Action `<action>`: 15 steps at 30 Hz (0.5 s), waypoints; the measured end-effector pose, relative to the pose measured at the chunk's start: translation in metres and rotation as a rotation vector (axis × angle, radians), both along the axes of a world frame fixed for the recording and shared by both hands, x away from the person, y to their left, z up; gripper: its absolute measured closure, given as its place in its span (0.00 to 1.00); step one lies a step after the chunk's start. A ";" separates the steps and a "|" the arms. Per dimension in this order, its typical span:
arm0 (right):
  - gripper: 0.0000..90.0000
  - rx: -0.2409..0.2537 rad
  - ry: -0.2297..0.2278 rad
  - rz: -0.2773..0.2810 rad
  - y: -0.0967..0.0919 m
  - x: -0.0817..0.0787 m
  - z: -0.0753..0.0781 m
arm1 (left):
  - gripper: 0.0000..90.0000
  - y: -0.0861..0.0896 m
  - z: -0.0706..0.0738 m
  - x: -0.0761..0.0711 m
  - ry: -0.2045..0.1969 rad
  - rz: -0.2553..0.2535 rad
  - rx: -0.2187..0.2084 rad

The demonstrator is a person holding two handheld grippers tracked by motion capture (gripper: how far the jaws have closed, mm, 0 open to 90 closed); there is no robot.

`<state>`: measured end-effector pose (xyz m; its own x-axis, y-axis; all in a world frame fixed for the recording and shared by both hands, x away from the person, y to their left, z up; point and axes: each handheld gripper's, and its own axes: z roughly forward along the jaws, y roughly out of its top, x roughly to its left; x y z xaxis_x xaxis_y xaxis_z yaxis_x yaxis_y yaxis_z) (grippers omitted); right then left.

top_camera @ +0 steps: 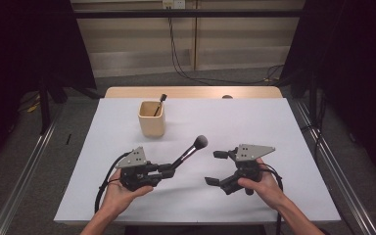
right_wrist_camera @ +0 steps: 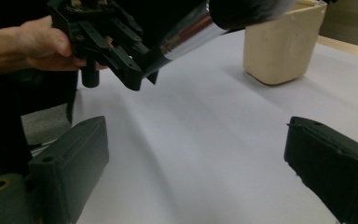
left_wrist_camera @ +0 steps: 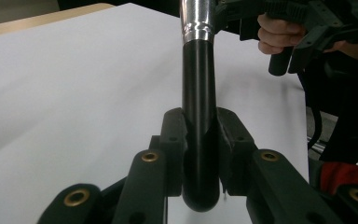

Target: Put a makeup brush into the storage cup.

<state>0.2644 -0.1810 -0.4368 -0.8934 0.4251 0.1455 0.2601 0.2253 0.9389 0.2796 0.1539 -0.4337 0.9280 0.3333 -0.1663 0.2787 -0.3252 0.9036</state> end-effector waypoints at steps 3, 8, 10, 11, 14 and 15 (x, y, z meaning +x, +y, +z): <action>0.06 0.024 -0.002 0.018 0.001 0.000 0.002 | 0.83 -0.003 0.001 0.000 -0.005 -0.003 -0.003; 0.06 0.049 -0.008 0.020 0.000 0.003 0.007 | 0.83 -0.009 0.000 0.000 -0.008 0.000 -0.017; 0.06 0.054 -0.004 0.019 0.000 0.003 0.008 | 0.83 -0.012 0.000 0.000 -0.010 0.001 -0.022; 0.06 0.057 -0.006 0.022 0.001 0.004 0.008 | 0.83 -0.013 0.000 0.001 -0.010 -0.004 -0.023; 0.06 0.055 0.002 0.023 0.002 0.004 0.009 | 0.83 -0.016 0.001 0.001 -0.007 -0.009 -0.034; 0.06 0.059 -0.002 0.022 0.002 0.004 0.010 | 0.83 -0.017 0.002 0.001 -0.007 -0.007 -0.037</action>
<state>0.2688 -0.1787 -0.4270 -0.9029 0.3957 0.1679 0.2535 0.1749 0.9514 0.2810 0.1371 -0.4320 0.9315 0.3206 -0.1721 0.2704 -0.2933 0.9170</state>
